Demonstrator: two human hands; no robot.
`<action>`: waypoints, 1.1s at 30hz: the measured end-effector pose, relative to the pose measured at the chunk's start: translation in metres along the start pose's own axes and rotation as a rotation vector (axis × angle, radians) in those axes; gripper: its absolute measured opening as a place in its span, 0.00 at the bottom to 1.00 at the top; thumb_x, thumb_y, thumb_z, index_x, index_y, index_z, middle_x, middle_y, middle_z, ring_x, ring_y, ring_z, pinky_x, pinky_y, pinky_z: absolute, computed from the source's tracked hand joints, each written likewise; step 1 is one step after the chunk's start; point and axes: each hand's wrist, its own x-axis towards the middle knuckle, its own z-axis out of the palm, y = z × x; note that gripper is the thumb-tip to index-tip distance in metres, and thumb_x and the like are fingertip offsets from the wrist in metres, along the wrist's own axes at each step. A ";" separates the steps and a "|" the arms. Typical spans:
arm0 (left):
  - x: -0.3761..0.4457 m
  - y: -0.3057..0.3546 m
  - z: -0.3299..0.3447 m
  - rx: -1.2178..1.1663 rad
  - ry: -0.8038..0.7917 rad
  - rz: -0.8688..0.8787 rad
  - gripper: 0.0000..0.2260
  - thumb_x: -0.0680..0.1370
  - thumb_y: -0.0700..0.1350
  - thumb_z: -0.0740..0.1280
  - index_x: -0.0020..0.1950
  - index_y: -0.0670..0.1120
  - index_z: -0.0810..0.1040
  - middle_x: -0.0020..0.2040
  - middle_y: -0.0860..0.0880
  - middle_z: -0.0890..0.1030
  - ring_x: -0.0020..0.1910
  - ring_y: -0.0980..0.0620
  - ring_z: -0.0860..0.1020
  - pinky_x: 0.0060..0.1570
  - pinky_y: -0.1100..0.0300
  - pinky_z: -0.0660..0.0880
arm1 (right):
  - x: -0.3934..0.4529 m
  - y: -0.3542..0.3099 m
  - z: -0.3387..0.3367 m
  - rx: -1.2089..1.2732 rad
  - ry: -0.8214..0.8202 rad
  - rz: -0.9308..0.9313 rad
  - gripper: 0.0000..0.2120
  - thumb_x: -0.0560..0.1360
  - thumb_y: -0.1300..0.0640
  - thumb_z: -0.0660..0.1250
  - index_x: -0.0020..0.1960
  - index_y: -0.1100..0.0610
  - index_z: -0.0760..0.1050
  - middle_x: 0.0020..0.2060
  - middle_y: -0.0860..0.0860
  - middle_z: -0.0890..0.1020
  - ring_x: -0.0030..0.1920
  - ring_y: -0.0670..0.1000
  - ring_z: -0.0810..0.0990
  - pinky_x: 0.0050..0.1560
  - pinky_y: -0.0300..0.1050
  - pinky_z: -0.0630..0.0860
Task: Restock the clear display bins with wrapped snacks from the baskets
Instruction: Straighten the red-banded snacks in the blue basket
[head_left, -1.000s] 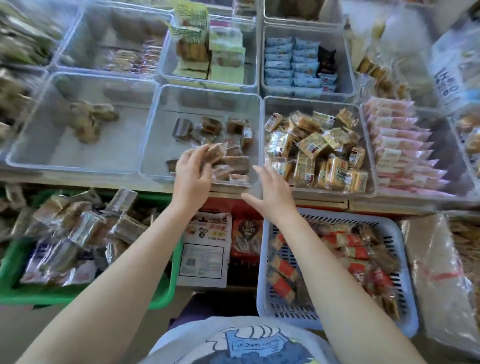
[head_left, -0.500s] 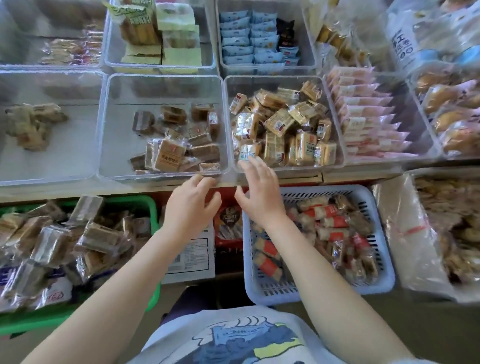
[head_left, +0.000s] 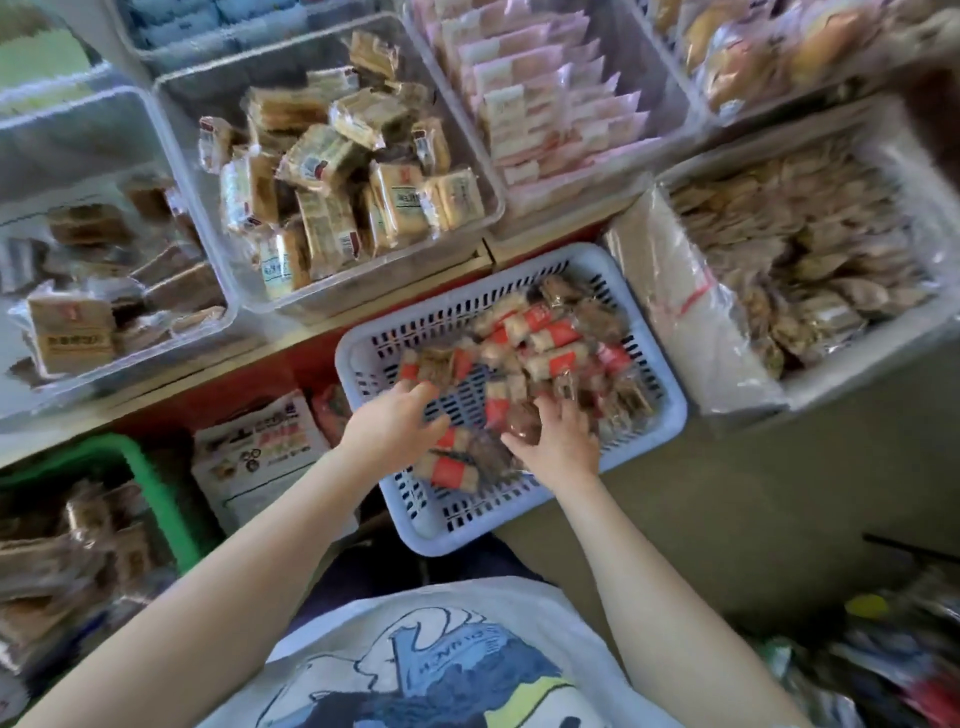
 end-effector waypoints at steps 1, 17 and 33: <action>0.001 0.005 0.003 0.013 -0.010 -0.001 0.21 0.83 0.58 0.58 0.74 0.51 0.67 0.58 0.47 0.73 0.46 0.49 0.77 0.38 0.55 0.78 | 0.003 0.003 0.003 -0.003 0.027 0.002 0.43 0.74 0.29 0.62 0.80 0.51 0.53 0.79 0.55 0.54 0.77 0.59 0.57 0.69 0.60 0.69; -0.012 -0.011 0.022 -0.105 0.085 -0.059 0.20 0.82 0.57 0.58 0.72 0.53 0.68 0.67 0.50 0.72 0.52 0.51 0.77 0.43 0.54 0.79 | 0.049 0.002 0.003 -0.158 0.102 -0.011 0.28 0.77 0.49 0.70 0.73 0.52 0.64 0.71 0.57 0.69 0.72 0.61 0.64 0.68 0.58 0.65; -0.088 -0.082 -0.049 -0.967 0.514 -0.134 0.16 0.76 0.61 0.68 0.62 0.59 0.78 0.56 0.57 0.81 0.55 0.57 0.79 0.59 0.49 0.78 | -0.046 -0.188 -0.105 0.596 -0.278 -0.699 0.21 0.75 0.38 0.69 0.64 0.45 0.75 0.55 0.45 0.81 0.55 0.44 0.80 0.52 0.39 0.74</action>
